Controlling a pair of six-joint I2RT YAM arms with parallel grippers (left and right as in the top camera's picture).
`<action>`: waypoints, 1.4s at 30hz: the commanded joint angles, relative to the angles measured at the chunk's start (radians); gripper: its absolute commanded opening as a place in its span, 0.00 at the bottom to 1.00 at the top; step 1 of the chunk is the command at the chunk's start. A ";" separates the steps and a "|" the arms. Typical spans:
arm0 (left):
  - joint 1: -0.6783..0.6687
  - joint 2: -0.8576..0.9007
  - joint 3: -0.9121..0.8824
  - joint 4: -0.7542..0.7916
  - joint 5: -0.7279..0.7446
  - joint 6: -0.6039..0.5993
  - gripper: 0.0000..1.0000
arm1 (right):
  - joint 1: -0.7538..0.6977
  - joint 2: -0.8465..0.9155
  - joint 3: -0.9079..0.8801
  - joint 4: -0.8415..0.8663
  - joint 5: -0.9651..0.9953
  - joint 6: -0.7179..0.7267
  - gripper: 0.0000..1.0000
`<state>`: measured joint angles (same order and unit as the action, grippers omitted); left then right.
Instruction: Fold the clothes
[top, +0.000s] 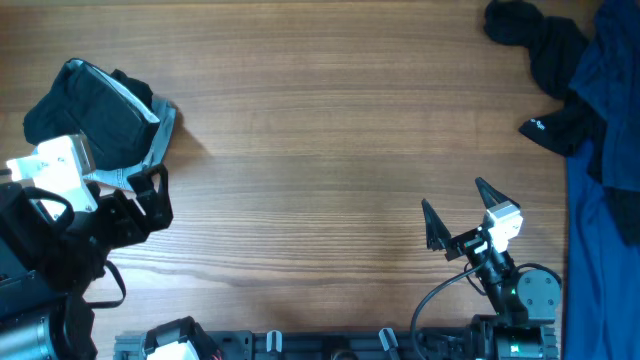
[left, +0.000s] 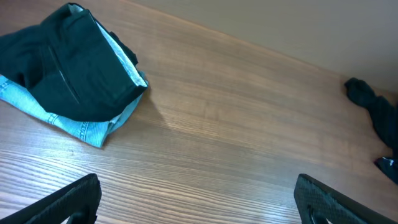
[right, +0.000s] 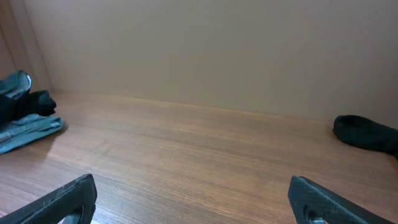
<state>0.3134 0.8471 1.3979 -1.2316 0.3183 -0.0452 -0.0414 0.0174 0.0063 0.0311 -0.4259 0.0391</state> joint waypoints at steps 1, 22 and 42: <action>-0.047 -0.015 -0.003 -0.043 -0.018 0.016 1.00 | -0.003 -0.013 -0.001 0.005 -0.020 -0.012 1.00; -0.279 -0.845 -1.129 0.823 -0.005 0.038 1.00 | -0.003 -0.013 -0.001 0.005 -0.019 -0.012 1.00; -0.283 -0.844 -1.392 1.191 0.059 0.038 1.00 | -0.003 -0.013 -0.001 0.005 -0.020 -0.012 1.00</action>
<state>0.0353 0.0135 0.0139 -0.0448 0.3649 -0.0193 -0.0414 0.0135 0.0063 0.0311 -0.4294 0.0391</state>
